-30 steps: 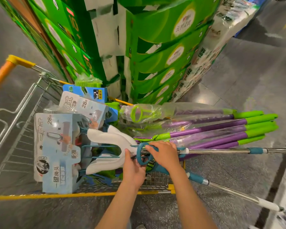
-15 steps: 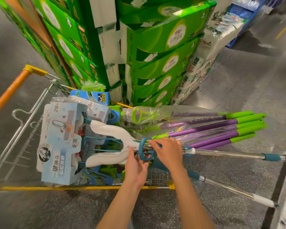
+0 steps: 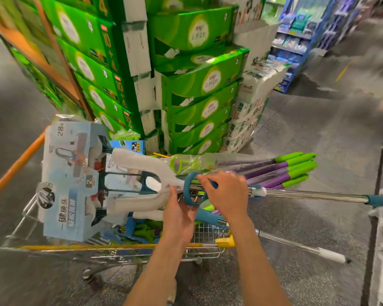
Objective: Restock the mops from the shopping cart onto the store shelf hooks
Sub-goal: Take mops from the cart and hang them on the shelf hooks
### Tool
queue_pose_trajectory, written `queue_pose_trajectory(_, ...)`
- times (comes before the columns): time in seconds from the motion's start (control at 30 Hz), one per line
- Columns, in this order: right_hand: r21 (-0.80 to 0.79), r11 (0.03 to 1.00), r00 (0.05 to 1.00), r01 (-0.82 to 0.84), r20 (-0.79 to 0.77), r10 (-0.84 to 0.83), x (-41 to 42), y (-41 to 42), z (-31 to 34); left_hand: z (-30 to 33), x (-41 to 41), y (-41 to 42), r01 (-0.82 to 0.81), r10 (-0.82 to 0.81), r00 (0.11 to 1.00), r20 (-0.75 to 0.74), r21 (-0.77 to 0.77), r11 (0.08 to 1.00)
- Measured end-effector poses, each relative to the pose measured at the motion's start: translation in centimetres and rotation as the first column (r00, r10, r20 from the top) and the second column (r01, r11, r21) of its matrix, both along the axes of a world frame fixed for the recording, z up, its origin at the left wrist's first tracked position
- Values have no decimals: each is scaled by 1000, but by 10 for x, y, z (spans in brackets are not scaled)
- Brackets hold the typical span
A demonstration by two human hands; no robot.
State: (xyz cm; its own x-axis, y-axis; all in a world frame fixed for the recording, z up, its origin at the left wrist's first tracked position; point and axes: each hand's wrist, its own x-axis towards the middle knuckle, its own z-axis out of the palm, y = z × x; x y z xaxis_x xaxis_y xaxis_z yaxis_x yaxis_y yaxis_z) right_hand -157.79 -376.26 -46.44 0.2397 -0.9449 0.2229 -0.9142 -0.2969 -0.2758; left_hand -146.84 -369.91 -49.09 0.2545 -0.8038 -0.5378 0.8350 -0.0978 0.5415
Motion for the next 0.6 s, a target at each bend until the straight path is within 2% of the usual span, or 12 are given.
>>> queue_pose_trajectory(0.13,-64,996,998,56,32,-54,-18,26,25,25,-15,21,20,-15,997,81,-65,998)
queue_pose_trajectory(0.33,-156,974,984,167,88,-155,-45,66,53,49,-38,52,152,-116,975,187,-194,969)
queue_pose_trajectory(0.6,-178,930,938,320,200,-284,-67,109,73,77,-59,73,258,-177,923,342,-208,943)
